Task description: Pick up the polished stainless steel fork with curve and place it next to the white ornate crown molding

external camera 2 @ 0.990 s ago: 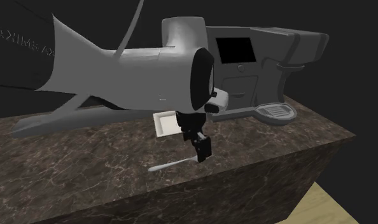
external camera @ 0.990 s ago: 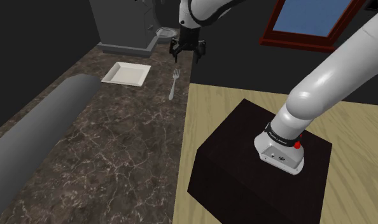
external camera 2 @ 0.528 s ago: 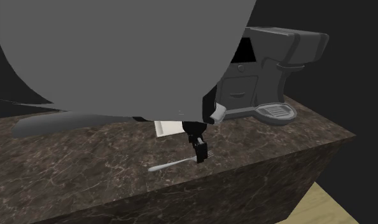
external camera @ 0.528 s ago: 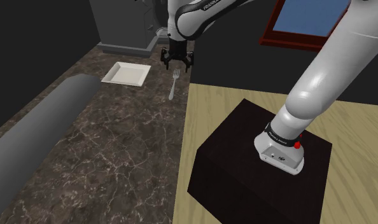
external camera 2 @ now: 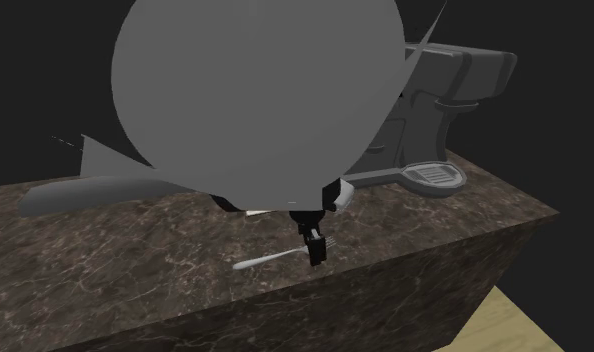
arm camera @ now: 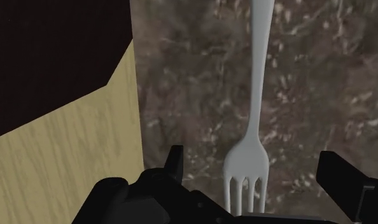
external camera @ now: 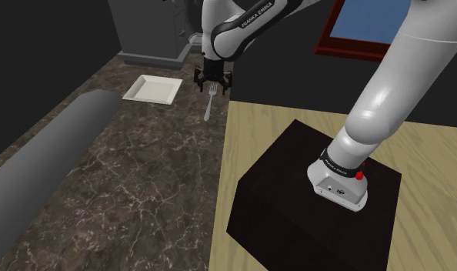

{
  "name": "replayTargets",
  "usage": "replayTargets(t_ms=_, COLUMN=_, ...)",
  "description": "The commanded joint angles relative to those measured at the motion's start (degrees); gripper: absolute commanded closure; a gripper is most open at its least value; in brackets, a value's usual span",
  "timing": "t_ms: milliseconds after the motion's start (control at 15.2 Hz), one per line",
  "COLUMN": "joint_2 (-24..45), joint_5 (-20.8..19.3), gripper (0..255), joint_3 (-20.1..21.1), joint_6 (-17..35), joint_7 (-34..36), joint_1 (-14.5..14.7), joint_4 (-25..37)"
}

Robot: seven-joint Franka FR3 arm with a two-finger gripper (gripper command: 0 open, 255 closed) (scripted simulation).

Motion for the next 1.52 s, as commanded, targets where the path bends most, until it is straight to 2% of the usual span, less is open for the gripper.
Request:
replayTargets(t_ms=0, joint_2=0.18, joint_5=-0.11, gripper=0, joint_3=-0.02, joint_6=0.25, joint_7=0.09, joint_1=0.02, joint_4=-0.06)
replayTargets(t_ms=330, joint_2=0.17, joint_5=-0.11, gripper=0, joint_3=-0.02, joint_6=0.24, joint_7=0.09, joint_1=0.02, joint_4=-0.06)
replayTargets(t_ms=396, joint_2=0.17, joint_5=-0.11, gripper=255, joint_3=-0.02, joint_6=0.24, joint_7=0.09, joint_1=0.02, joint_4=-0.06)
replayTargets(t_ms=990, joint_2=0.18, joint_5=-0.11, gripper=255, joint_3=-0.02, joint_6=0.25, joint_7=0.09, joint_1=0.02, joint_4=-0.06)
replayTargets(t_ms=1452, joint_2=-3.23, joint_5=1.92, gripper=255, joint_3=0.25, joint_6=-4.78, joint_7=-1.51, joint_1=-0.17, joint_4=1.84)
